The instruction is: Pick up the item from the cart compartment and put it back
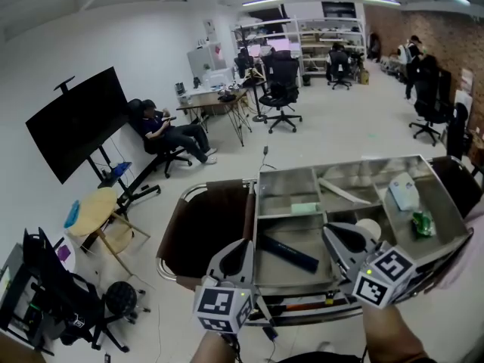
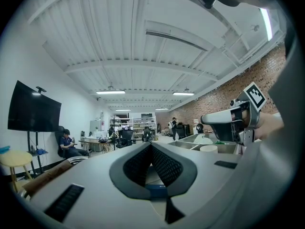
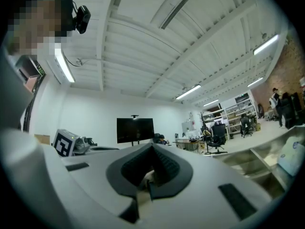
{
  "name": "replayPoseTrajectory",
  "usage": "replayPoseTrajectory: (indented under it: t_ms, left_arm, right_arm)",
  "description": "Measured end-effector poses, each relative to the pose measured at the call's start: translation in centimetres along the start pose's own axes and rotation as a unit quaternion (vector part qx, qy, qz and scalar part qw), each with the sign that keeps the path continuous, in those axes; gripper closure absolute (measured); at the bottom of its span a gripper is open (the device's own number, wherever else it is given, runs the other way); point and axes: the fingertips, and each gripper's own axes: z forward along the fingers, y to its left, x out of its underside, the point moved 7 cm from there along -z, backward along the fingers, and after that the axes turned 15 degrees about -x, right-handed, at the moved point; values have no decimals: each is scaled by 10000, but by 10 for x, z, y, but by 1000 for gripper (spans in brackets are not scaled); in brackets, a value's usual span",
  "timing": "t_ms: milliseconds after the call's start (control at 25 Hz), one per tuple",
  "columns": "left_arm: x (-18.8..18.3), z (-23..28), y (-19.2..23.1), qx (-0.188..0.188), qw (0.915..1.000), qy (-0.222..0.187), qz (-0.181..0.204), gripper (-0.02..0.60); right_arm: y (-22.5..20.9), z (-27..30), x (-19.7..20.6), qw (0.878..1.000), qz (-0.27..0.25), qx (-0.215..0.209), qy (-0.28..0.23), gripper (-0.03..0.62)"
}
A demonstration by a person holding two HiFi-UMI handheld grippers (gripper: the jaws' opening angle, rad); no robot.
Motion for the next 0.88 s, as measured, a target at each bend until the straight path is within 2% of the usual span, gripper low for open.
replayPoseTrajectory:
  t_ms: [880]
  left_arm:
    - [1,-1,-1,-12,10000,-4,-11,581]
  right_arm:
    - [-8,4,11,9997,35,64,219,583]
